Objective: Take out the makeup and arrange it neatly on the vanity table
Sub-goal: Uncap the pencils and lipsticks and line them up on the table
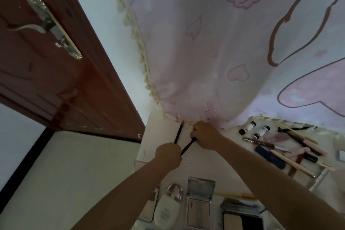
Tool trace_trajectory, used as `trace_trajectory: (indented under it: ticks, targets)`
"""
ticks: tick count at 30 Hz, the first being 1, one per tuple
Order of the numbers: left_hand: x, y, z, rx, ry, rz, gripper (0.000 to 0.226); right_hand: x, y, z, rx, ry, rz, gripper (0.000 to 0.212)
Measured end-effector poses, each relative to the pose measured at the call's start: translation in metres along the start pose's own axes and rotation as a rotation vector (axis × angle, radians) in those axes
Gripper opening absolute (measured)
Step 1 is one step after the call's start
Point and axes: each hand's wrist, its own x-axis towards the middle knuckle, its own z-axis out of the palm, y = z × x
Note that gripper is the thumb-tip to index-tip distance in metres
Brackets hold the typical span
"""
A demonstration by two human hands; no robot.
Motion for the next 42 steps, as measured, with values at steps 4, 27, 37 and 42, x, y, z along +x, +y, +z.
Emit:
trace_trajectory:
  ticks: [4,27,37,42]
  targets:
    - [0.007,-0.002,0.011,-0.051,-0.045,-0.059,0.031,0.009,-0.012,0.008,0.058,0.166,-0.059,0.032]
    - [0.034,0.036,0.020,0.093,0.199,0.386,0.032,-0.149,0.079,0.007,0.315,-0.118,0.531,0.026]
    - [0.048,0.042,0.028,0.165,-0.010,0.446,0.071,-0.147,0.072,-0.005,0.167,-0.545,0.465,0.029]
    - [0.049,0.041,0.029,0.199,-0.023,0.460,0.071,-0.145,0.031,0.010,0.140,-0.685,0.216,0.024]
